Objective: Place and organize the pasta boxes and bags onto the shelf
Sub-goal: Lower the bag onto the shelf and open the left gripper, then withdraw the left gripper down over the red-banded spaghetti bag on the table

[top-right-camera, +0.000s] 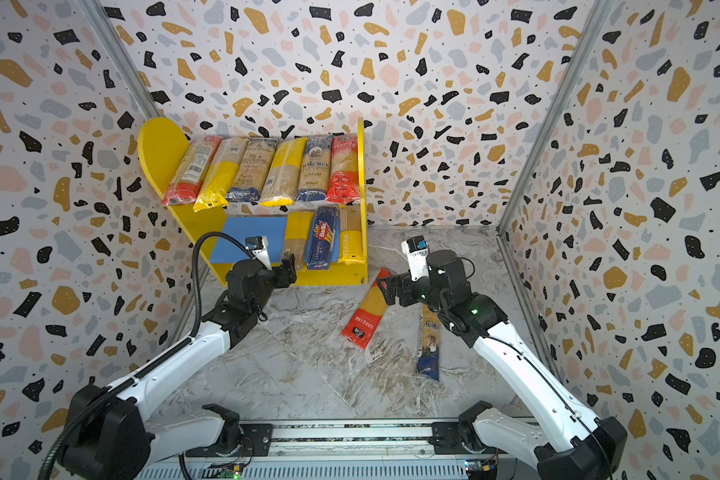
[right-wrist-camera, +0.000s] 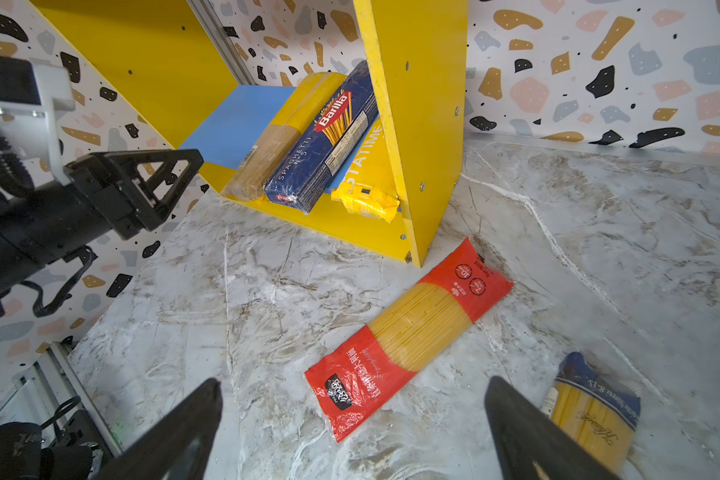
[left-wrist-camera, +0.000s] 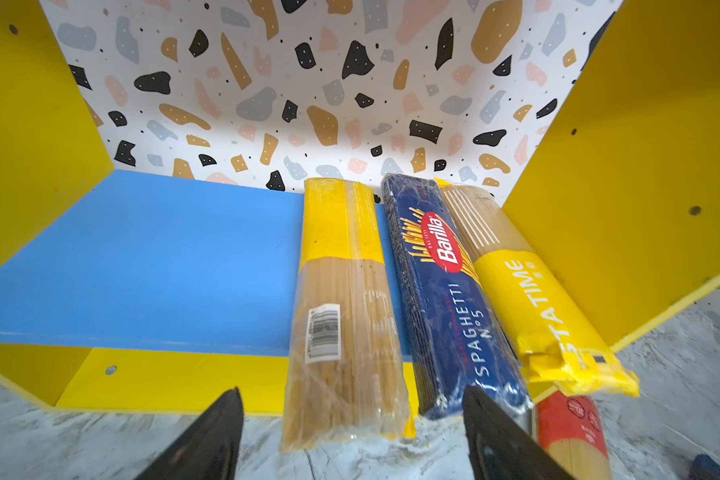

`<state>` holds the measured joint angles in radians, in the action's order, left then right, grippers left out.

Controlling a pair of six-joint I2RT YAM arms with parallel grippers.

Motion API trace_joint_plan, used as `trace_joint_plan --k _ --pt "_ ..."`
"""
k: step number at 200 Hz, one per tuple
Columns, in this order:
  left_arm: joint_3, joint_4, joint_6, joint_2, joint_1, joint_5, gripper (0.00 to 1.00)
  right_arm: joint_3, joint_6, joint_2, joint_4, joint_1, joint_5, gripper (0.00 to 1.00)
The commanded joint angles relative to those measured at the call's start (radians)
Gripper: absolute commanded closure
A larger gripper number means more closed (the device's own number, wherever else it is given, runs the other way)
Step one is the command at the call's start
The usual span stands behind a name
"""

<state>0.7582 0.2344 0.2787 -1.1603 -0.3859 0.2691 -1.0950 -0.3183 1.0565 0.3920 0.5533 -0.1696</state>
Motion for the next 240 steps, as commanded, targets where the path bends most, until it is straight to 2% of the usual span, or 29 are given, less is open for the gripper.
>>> trace_joint_plan --k 1,31,79,132,181,240 --pt "-0.031 -0.029 0.015 0.078 -0.059 0.053 0.18 0.013 -0.023 -0.046 0.013 0.033 0.044 0.01" --pt "-0.072 -0.072 0.028 0.144 -0.177 0.111 0.18 0.038 -0.045 -0.08 0.024 0.086 0.091 0.01" --pt "-0.14 -0.057 0.092 0.146 -0.441 0.272 0.18 0.079 -0.087 -0.15 0.05 0.141 0.149 0.01" --pt "-0.153 -0.022 0.154 -0.043 -0.599 0.293 0.1 0.116 -0.12 -0.244 0.095 0.198 0.214 0.01" --pt "-0.1 0.077 0.186 -0.248 -0.656 0.275 0.06 0.157 -0.139 -0.334 0.119 0.201 0.232 0.01" --pt "0.004 0.111 0.172 -0.467 -0.666 0.233 0.02 0.154 -0.12 -0.361 0.139 0.202 0.258 0.01"
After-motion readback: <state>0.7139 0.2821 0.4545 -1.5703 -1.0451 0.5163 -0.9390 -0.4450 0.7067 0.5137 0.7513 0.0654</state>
